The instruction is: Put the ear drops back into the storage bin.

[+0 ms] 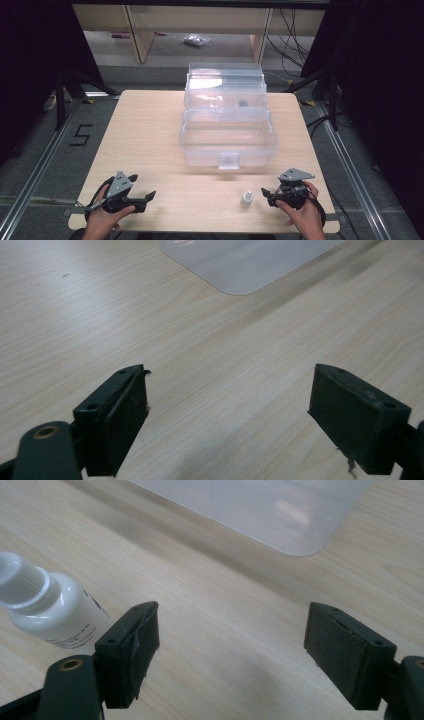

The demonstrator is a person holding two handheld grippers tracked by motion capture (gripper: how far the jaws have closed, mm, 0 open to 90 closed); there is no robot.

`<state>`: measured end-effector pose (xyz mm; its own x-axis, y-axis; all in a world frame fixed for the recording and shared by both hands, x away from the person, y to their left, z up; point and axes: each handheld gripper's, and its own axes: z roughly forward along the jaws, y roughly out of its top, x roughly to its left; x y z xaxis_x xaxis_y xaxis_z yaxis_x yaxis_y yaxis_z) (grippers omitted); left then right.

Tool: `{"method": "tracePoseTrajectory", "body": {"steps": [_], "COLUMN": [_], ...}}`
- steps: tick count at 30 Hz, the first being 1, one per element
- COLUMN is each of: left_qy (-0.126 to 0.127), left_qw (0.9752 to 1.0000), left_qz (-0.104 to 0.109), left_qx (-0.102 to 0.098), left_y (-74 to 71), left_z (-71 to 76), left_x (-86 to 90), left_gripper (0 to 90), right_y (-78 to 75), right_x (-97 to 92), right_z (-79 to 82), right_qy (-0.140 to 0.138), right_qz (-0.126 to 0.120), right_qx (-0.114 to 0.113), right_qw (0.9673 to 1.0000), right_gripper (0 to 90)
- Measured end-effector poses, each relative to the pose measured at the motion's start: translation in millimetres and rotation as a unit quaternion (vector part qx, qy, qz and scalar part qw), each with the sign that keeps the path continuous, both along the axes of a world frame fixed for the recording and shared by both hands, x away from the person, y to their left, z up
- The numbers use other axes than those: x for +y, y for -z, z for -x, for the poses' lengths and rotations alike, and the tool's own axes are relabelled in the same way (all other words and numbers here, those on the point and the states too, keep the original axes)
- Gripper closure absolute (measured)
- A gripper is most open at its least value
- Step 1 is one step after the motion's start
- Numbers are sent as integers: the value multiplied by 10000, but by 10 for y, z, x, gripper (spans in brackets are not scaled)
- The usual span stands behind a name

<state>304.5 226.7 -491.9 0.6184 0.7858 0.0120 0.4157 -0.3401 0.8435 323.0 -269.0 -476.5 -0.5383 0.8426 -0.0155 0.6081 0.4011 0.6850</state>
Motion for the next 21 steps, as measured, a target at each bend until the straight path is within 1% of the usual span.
{"method": "tracePoseTrajectory", "body": {"steps": [2, 3, 5, 7, 8, 11, 12, 14, 17, 18, 19, 20, 21], "left_qy": [1, 0, -23, -22, -17, -28, -39, -31, -33, -44, -43, -47, -47], "left_qw": [10000, 10000, 10000, 10000, 10000, 10000, 10000, 10000, 10000, 10000, 10000, 10000, 10000], "left_qz": [-4, -3, -9, -3, -7, -4, 37, 26, 27, 38, 35, 33, 33], "left_qx": [-1, -4, 17, 15, 8, 15, 6, 2, 1, 11, 16, 20, 20], "left_y": [0, 0, 0, 0, 0, 1, 3, 2, 2, 4, 5, 6, 6], "left_z": [1, 1, 2, 1, -1, 0, 0, 1, 1, 2, 1, -1, -1], "left_x": [0, 0, -2, -2, 1, 0, -6, -6, -5, -7, -7, -8, -8], "left_gripper": [152, 153, 152, 152, 152, 152, 152, 152, 152, 152, 153, 152, 152], "right_y": [-4, -3, -12, -11, -17, -21, -23, -37, -54, -59, -75, -72, -72], "right_x": [-1, 0, 0, 2, 6, 7, 8, 19, 29, 31, 43, 45, 45], "right_z": [1, 3, 4, 2, 3, 4, 5, 13, 20, 20, 30, 25, 25], "right_qy": [-1, 0, -48, -67, -78, -94, -98, -118, -128, -169, -140, -220, -220], "right_qz": [0, -18, 14, 18, 31, 36, -2, 20, 25, 47, 24, 108, 108], "right_qx": [31, 11, 75, 58, 109, 131, 156, 185, 188, 176, 253, 193, 193], "right_qw": [10000, 10000, 10000, 10000, 9999, 9999, 9998, 9998, 9997, 9997, 9996, 9995, 9995], "right_gripper": [220, 221, 221, 223, 227, 228, 230, 234, 234, 235, 237, 240, 240]}}
